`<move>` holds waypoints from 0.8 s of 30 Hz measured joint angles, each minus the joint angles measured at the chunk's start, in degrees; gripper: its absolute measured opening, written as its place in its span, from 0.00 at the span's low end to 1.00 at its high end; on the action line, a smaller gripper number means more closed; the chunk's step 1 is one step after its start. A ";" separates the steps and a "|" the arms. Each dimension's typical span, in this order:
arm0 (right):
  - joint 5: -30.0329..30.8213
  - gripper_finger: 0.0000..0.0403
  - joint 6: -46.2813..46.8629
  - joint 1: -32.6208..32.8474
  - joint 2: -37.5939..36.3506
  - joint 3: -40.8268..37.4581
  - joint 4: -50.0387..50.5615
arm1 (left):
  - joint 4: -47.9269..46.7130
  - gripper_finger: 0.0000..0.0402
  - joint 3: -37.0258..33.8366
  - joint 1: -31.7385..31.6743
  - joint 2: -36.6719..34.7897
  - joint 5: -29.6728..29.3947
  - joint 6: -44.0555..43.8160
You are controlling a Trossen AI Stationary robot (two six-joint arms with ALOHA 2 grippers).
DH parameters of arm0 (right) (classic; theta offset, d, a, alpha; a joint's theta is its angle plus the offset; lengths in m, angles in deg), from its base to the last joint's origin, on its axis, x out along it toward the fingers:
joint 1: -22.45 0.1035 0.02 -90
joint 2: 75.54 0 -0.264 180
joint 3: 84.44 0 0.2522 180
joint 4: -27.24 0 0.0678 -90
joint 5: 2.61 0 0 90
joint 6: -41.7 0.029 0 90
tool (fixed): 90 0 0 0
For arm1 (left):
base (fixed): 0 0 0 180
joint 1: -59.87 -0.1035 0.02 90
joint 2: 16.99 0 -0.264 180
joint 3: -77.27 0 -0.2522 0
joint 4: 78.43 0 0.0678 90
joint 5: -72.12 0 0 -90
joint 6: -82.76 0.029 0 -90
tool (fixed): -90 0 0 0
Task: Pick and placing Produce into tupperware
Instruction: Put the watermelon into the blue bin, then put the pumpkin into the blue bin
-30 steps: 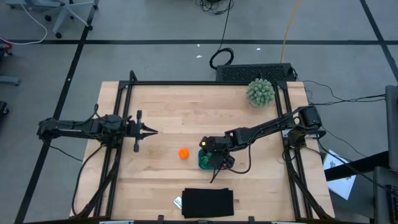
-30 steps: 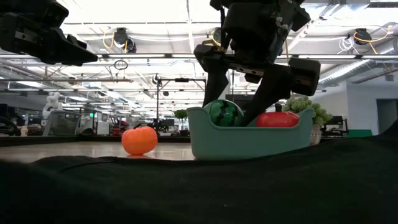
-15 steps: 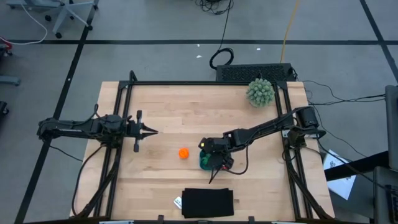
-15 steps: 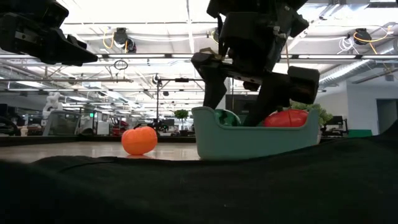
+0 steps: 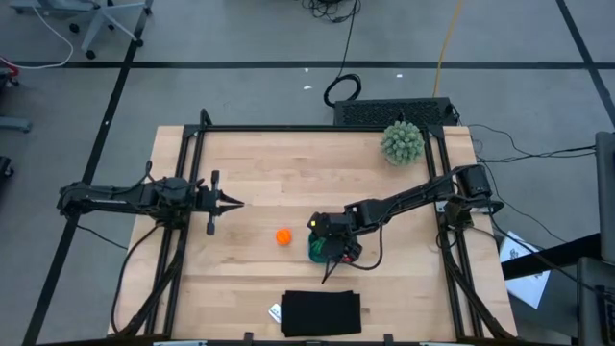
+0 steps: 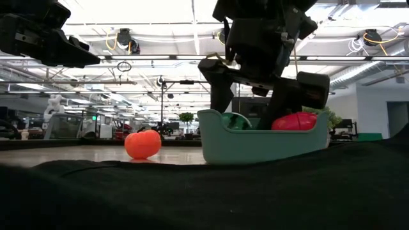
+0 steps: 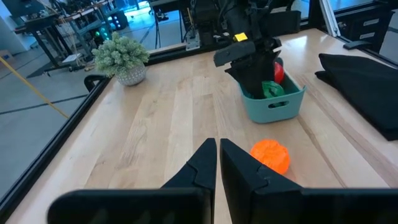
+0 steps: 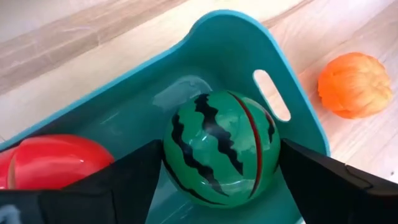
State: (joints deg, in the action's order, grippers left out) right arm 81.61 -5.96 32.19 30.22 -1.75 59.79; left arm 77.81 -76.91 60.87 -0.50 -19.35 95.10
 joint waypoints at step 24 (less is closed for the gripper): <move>7.28 0.71 5.01 0.87 -7.38 3.82 3.58 | -0.28 0.06 0.00 0.00 -0.01 0.02 -0.04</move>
State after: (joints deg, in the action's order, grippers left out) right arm 88.89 -0.95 33.07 22.83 2.08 63.37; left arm 77.53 -76.91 60.87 -0.51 -19.33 95.05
